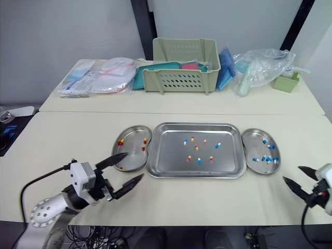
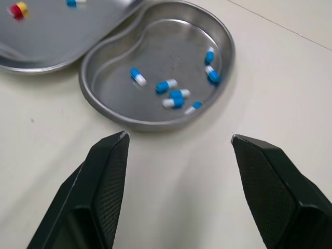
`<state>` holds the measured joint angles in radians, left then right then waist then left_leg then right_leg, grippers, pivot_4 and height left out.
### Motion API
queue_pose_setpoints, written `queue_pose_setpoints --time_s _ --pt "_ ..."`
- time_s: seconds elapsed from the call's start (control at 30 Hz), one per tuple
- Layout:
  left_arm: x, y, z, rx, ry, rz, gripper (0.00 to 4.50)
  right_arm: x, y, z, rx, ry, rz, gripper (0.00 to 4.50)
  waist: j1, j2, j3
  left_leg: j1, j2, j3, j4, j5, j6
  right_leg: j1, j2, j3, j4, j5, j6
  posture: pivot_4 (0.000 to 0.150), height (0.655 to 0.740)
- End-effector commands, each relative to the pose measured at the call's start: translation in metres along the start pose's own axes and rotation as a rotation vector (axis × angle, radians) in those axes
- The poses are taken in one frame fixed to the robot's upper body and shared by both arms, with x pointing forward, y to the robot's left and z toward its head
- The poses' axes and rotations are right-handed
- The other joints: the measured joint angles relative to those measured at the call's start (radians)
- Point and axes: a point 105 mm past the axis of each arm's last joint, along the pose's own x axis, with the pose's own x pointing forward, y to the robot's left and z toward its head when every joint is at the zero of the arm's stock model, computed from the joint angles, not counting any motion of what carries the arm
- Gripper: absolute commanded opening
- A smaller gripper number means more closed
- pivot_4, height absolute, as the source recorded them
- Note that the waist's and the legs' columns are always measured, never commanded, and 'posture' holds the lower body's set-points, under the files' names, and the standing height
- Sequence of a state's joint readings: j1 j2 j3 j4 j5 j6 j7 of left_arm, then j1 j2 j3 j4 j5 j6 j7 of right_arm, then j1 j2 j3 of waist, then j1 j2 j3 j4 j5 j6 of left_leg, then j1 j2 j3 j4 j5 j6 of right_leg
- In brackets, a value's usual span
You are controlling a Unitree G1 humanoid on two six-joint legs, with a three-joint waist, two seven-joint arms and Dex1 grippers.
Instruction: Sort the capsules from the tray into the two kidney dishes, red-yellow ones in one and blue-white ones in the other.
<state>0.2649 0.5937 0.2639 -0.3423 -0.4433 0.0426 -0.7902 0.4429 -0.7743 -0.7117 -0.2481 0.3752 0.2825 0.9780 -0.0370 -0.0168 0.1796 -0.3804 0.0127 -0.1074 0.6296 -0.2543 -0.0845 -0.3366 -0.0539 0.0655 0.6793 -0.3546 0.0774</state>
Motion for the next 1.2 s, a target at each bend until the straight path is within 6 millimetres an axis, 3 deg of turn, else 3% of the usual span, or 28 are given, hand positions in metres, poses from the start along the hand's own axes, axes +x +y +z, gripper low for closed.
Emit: queue_pose_setpoints --time_s 0.03,0.13,0.3,0.5,0.63,0.9,1.03,1.2 --pt "-0.031 0.036 -0.007 0.007 0.104 0.125 4.50 -0.010 -0.013 0.006 -0.067 -0.004 -0.004 3.33 0.000 0.000 0.000 0.000 0.000 0.000 0.000 0.000 0.000 0.000 0.000 0.000 0.000 0.000 0.000 0.150 0.7400" --pt "-0.062 0.064 -0.019 -0.002 0.210 0.197 4.50 -0.013 -0.026 0.002 -0.076 0.017 -0.018 3.33 -0.001 0.000 0.000 0.000 0.000 0.000 0.000 0.000 0.000 0.000 0.000 0.000 0.000 0.000 0.000 0.150 0.7400" --pt "-0.092 0.085 -0.025 0.007 0.302 0.208 4.50 -0.017 -0.034 -0.005 -0.074 0.050 0.008 4.48 0.003 -0.001 0.001 -0.001 0.000 0.001 0.000 0.000 0.000 0.000 0.000 0.000 -0.001 0.000 0.000 0.150 0.7400" --pt "-0.130 0.092 -0.053 -0.027 0.413 0.277 4.50 -0.026 -0.028 -0.019 -0.067 0.100 0.037 4.48 0.004 -0.002 0.001 -0.001 0.000 0.001 -0.001 0.000 0.000 0.000 0.000 0.000 -0.001 0.000 0.000 0.150 0.7400" --pt "-0.130 0.085 -0.060 -0.042 0.414 0.270 4.50 -0.026 -0.021 -0.021 -0.071 0.101 0.055 4.48 0.004 -0.002 0.001 0.000 0.000 0.001 -0.001 0.000 0.000 0.000 -0.001 0.000 -0.001 0.000 0.000 0.150 0.7400" --pt "-0.112 0.074 -0.056 -0.054 0.383 0.213 4.50 -0.025 -0.002 -0.010 -0.172 0.080 0.128 4.48 0.004 -0.002 0.001 -0.001 0.000 0.000 -0.001 0.000 0.000 0.000 -0.001 0.000 -0.001 0.000 0.000 0.150 0.7400" --pt "-0.105 0.067 -0.054 -0.070 0.381 0.176 4.50 -0.015 0.021 0.005 -0.212 0.021 0.220 4.48 0.004 -0.002 0.001 0.000 0.000 0.000 -0.001 0.000 0.000 0.000 -0.001 0.000 -0.001 0.000 0.000 0.150 0.7400" --pt "-0.093 0.044 -0.047 -0.108 0.352 0.143 4.50 0.011 0.067 0.033 -0.235 -0.092 0.397 4.48 0.001 -0.003 0.001 -0.001 0.001 0.000 -0.001 0.000 0.000 0.000 0.000 0.000 -0.001 0.000 0.000 0.150 0.7400"
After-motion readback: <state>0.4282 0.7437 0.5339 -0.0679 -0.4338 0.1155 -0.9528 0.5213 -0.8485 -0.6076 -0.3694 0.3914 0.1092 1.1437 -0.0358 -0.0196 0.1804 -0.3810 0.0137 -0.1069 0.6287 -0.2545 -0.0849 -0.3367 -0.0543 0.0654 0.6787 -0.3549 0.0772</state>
